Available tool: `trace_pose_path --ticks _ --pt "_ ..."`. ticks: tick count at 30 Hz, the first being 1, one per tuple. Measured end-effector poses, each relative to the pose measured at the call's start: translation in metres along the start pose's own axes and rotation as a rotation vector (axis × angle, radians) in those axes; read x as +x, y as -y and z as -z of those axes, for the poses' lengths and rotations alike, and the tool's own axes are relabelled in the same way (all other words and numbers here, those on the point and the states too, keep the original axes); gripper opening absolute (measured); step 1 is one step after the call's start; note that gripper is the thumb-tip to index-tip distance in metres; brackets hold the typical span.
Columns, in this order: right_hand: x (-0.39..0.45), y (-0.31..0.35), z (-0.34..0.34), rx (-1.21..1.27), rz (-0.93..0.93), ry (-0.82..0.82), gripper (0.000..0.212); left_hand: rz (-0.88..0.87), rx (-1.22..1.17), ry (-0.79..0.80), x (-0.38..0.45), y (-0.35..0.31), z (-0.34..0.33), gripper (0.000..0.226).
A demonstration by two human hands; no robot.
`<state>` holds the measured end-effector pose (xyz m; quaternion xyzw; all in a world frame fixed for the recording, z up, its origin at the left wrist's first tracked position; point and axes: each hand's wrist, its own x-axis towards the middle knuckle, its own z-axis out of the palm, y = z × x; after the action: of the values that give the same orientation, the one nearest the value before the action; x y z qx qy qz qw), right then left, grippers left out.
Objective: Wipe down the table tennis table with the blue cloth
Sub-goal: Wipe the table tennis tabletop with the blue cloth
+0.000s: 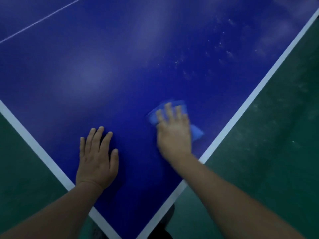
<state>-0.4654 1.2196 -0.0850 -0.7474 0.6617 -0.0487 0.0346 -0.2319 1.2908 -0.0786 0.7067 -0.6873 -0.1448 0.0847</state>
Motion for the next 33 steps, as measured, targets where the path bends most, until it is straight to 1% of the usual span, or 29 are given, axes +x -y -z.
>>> trace_pose_path --ticks 1,2,3,4,5,7,8,9,10,11,12,13,14,15,16,17,18,19,20,21,23,24,26,27,28,29,31,33 --pt "-0.019 0.004 -0.001 0.019 0.143 0.029 0.05 -0.004 0.001 -0.005 0.0 0.0 -0.001 0.064" --pt "-0.03 -0.008 0.002 0.029 0.228 0.048 0.05 -0.006 0.0 -0.011 0.0 0.001 -0.001 0.064" --pt "-0.03 -0.033 0.007 0.02 0.251 0.064 0.049 -0.006 0.003 -0.015 0.0 0.001 -0.002 0.063" --pt "-0.023 -0.064 0.011 -0.019 0.209 0.052 0.049 -0.006 0.005 -0.014 0.0 0.001 -0.002 0.063" --pt "-0.012 -0.096 0.016 -0.074 0.118 0.02 0.049 -0.007 0.007 -0.009 0.0 0.001 -0.003 0.063" --pt "0.013 -0.152 0.029 -0.127 -0.138 0.006 0.048 -0.005 0.009 -0.002 0.0 0.002 -0.003 0.063" --pt "0.024 -0.166 0.034 -0.109 -0.257 0.0 0.048 -0.005 0.01 -0.002 0.001 0.001 -0.002 0.063" --pt "0.031 -0.166 0.036 -0.084 -0.349 -0.016 0.048 -0.004 0.014 0.0 0.001 0.001 -0.002 0.063" --pt "0.032 -0.155 0.034 -0.065 -0.389 -0.04 0.048 -0.002 0.018 0.002 0.001 0.0 -0.001 0.063" --pt "0.026 -0.138 0.03 -0.082 -0.374 -0.041 0.048 0.0 0.019 0.001 0.001 0.0 0.0 0.063" --pt "0.012 -0.117 0.024 -0.095 -0.299 -0.05 0.049 0.0 0.018 0.0 0.001 0.0 0.0 0.063" --pt "-0.009 -0.093 0.018 -0.094 -0.168 -0.048 0.05 -0.001 0.018 0.002 0.0 0.0 -0.001 0.063" --pt "-0.037 -0.072 0.009 -0.076 -0.014 -0.013 0.052 0.001 0.017 0.005 0.0 0.0 -0.001 0.063" --pt "-0.068 -0.055 0.004 -0.042 0.135 0.057 0.052 0.006 0.018 0.007 0.001 -0.001 -0.001 0.063" --pt "-0.094 -0.048 0.005 -0.011 0.283 0.116 0.052 0.009 0.019 0.008 0.001 -0.001 -0.001 0.063" --pt "-0.103 -0.056 0.008 0.003 0.411 0.148 0.051 0.007 0.02 0.009 0.001 0.0 -0.001 0.063" --pt "-0.097 -0.075 0.012 -0.004 0.484 0.17 0.05 0.003 0.019 0.009 0.0 0.0 -0.001 0.063" --pt "-0.078 -0.097 0.016 -0.03 0.48 0.175 0.05 0.002 0.015 0.009 0.0 0.0 -0.001 0.063" --pt "-0.053 -0.119 0.02 -0.065 0.414 0.145 0.051 0.006 0.01 0.01 0.0 0.0 -0.001 0.063" --pt "-0.024 -0.141 0.024 -0.109 0.307 0.094 0.052 0.008 0.008 0.01 0.0 0.0 -0.001 0.063" --pt "0.029 -0.177 0.036 -0.158 0.034 0.073 0.05 0.004 0.01 0.01 0.0 -0.001 -0.001 0.062" --pt "0.047 -0.186 0.039 -0.139 -0.099 0.062 0.049 0.0 0.014 0.01 0.0 -0.001 -0.001 0.062" --pt "0.061 -0.178 0.036 -0.082 -0.302 -0.001 0.049 -0.003 0.024 0.011 0.0 0.0 -0.001 0.062" --pt "0.06 -0.163 0.033 -0.084 -0.349 -0.02 0.049 -0.002 0.026 0.01 0.001 0.0 -0.001 0.062" --pt "0.051 -0.142 0.029 -0.098 -0.334 -0.028 0.05 -0.001 0.027 0.01 0.001 0.0 -0.001 0.062" --pt "0.037 -0.12 0.023 -0.097 -0.251 -0.024 0.05 0.0 0.029 0.01 0.001 0.0 -0.001 0.062" --pt "-0.004 -0.082 0.011 -0.051 0.02 0.025 0.049 -0.001 0.034 0.004 0.001 0.0 -0.002 0.062" --pt "-0.024 -0.08 0.009 -0.026 0.251 0.071 0.047 0.0 0.032 -0.004 0.0 0.0 -0.003 0.063"
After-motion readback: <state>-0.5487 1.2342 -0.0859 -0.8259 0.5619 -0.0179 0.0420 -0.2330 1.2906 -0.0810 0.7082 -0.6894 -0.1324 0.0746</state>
